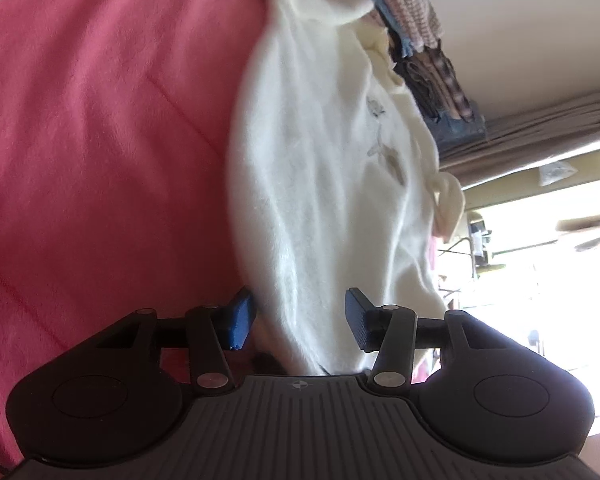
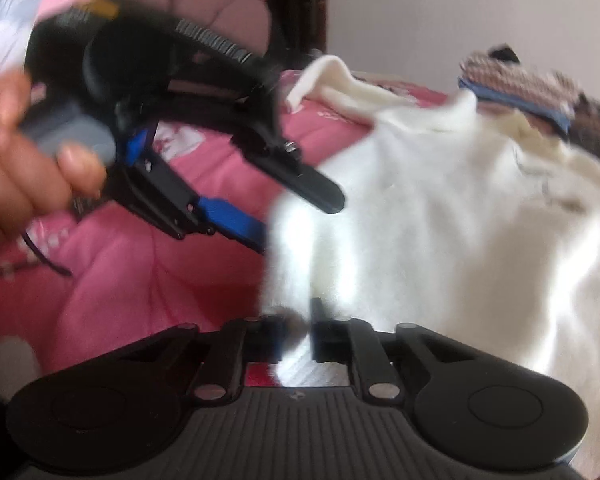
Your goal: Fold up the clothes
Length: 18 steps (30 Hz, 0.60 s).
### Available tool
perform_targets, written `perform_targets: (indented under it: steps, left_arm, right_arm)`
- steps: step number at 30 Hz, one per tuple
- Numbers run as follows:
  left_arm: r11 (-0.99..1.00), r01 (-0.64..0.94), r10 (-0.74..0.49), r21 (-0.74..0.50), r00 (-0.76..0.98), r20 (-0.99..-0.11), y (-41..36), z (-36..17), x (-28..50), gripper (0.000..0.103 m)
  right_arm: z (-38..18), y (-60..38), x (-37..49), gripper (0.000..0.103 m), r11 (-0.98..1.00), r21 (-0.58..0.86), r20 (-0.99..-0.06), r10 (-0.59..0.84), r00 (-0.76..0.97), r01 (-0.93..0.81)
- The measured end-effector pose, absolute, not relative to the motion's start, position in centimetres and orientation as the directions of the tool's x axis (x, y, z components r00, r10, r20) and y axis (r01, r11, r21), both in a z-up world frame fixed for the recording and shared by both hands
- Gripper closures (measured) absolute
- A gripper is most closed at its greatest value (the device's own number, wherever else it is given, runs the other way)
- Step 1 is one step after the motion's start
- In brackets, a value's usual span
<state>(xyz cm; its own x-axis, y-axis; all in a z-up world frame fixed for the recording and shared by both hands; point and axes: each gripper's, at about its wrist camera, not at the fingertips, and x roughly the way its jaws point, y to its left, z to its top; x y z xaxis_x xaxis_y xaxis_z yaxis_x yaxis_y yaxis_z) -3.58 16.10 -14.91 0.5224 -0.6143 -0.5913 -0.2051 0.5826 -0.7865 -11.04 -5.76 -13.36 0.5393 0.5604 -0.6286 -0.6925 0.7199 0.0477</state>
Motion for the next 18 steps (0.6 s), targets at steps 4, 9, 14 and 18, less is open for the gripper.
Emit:
perform_targets:
  steps: [4, 9, 14, 18]
  left_arm:
    - [0.601, -0.250, -0.577, -0.759, 0.522, -0.628, 15.7, -15.9, -2.3, 0.065]
    - [0.702, -0.263, -0.472, -0.662, 0.525, -0.708, 16.1, -14.4, -3.3, 0.095]
    - [0.742, -0.249, -0.417, -0.622, 0.555, -0.720, 17.4, -11.6, -5.8, 0.096]
    - [0.784, -0.244, -0.374, -0.571, 0.548, -0.748, 17.5, -11.2, -6.6, 0.096]
  right_arm:
    - [-12.7, -6.1, -11.0, 0.097, 0.694, 0.123, -0.627, 0.608, 0.486, -0.709]
    - [-11.7, -5.7, -11.2, 0.098, 0.658, 0.139, -0.626, 0.638, 0.449, -0.740]
    - [-10.0, -4.7, -12.0, 0.098, 0.579, 0.145, -0.597, 0.697, 0.396, -0.802]
    - [-9.6, -3.4, -12.6, 0.097, 0.519, 0.147, -0.601, 0.723, 0.341, -0.842]
